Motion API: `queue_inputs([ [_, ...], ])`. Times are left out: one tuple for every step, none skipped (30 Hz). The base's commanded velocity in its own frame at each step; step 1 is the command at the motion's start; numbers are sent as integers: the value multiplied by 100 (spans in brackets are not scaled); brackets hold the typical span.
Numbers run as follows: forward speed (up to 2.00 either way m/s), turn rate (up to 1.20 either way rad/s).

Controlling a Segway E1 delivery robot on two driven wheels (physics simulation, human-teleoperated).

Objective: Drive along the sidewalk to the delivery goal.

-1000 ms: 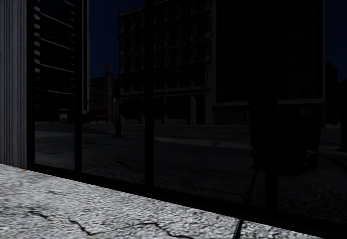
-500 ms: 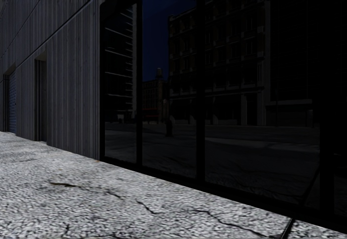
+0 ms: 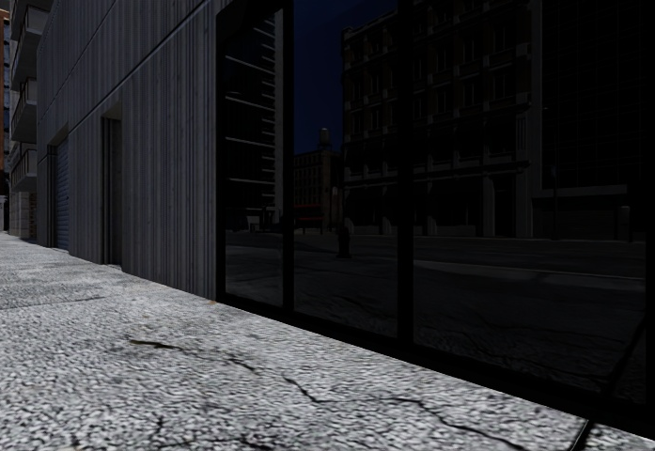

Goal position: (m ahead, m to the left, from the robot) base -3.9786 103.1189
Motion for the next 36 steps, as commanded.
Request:
queue_inputs([
  [0, 3],
  [0, 10],
  [0, 23],
  [0, 40],
  [20, 47],
  [36, 48],
  [50, 49],
  [62, 50],
  [70, 50],
  [74, 50],
  [75, 51],
  [75, 51],
  [75, 51],
  [75, 51],
  [78, 51],
  [80, 51],
  [88, 51],
  [93, 51],
  [95, 51],
  [96, 51],
  [99, 51],
  [104, 51],
  [110, 51],
  [114, 51],
  [115, 51],
  [116, 51],
  [116, 51],
  [116, 51],
  [116, 51],
  [116, 51],
  [116, 51],
  [116, 51],
  [116, 51],
  [116, 51],
  [117, 51],
  [117, 51],
])
